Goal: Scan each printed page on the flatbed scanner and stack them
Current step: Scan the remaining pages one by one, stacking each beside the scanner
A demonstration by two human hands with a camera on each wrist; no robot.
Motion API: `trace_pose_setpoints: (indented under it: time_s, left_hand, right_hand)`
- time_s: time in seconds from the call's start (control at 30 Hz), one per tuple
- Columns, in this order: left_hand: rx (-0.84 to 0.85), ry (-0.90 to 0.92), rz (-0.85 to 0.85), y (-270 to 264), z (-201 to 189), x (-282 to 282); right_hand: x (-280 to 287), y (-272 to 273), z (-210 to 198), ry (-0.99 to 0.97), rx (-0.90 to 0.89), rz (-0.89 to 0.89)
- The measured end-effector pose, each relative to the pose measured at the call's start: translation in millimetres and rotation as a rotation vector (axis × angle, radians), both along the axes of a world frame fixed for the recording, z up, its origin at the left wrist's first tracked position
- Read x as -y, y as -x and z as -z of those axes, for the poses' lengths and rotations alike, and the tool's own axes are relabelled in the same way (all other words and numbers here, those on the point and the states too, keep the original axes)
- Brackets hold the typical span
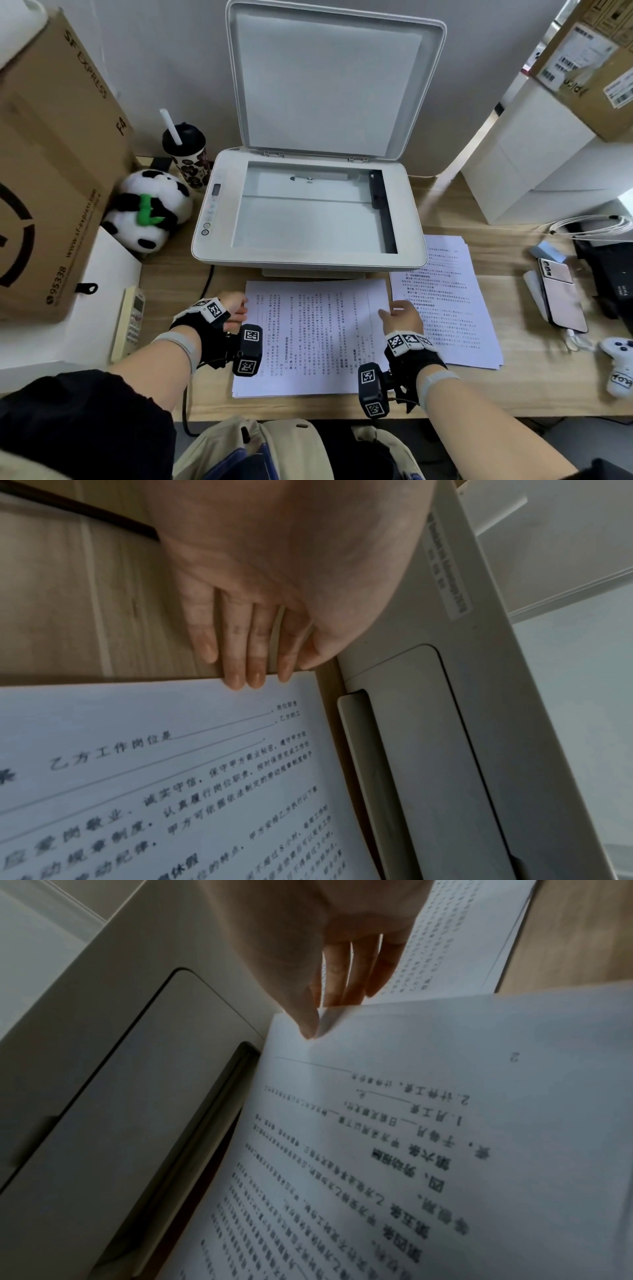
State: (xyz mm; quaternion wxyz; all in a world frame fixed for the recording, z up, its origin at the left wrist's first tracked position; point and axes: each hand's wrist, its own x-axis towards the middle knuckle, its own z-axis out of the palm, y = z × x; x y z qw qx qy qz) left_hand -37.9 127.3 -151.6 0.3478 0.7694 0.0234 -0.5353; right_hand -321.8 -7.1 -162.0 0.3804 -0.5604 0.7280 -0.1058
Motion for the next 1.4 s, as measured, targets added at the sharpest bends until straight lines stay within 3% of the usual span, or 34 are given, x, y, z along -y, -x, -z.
trace_pose_setpoints:
  time_s: [0.1,0.3,0.63,0.77,0.9,1.0,1.07,1.2,1.4]
  left_hand:
    - [0.019,-0.008,0.04,3.6,-1.9,-0.2]
    - [0.057,-0.001,0.029,5.7,2.0,-1.1]
    - [0.055,-0.008,0.002,4.6,9.4,0.6]
    - [0.071,-0.005,0.029,1.0,14.5,0.0]
    - [0.059,0.002,0.032,-1.3,14.7,-0.7]
    - [0.035,-0.017,0.042,-2.7,11.6,-0.3]
    - [0.02,-0.062,0.11,-4.7,5.8,-0.3]
    - [0.012,-0.135,0.461,-5.8,-15.7,2.2]
    - [-0.043,0.104,0.62,-6.6,-42.2,12.5]
  right_hand:
    - [0.8,1.9,-0.2,0.065,0.006,0.031]
    - [1.3,3.6,2.6,-0.15,-0.03,-0.07]
    - [0.6,2.4,-1.9,-0.205,-0.08,-0.072]
    - [1.2,2.2,-5.8,-0.132,-0.043,-0.075]
    - [2.7,-4.8,-5.7,-0.184,0.019,-0.153]
    - [3.3,-5.8,-5.7,-0.176,0.09,-0.113]
    - [2.9,-4.9,-8.3,-0.143,0.168,-0.039]
    - [7.8,-0.4,-18.1,-0.032,0.262,0.162]
    - [27.9,6.6,-40.7,0.176,0.318,0.357]
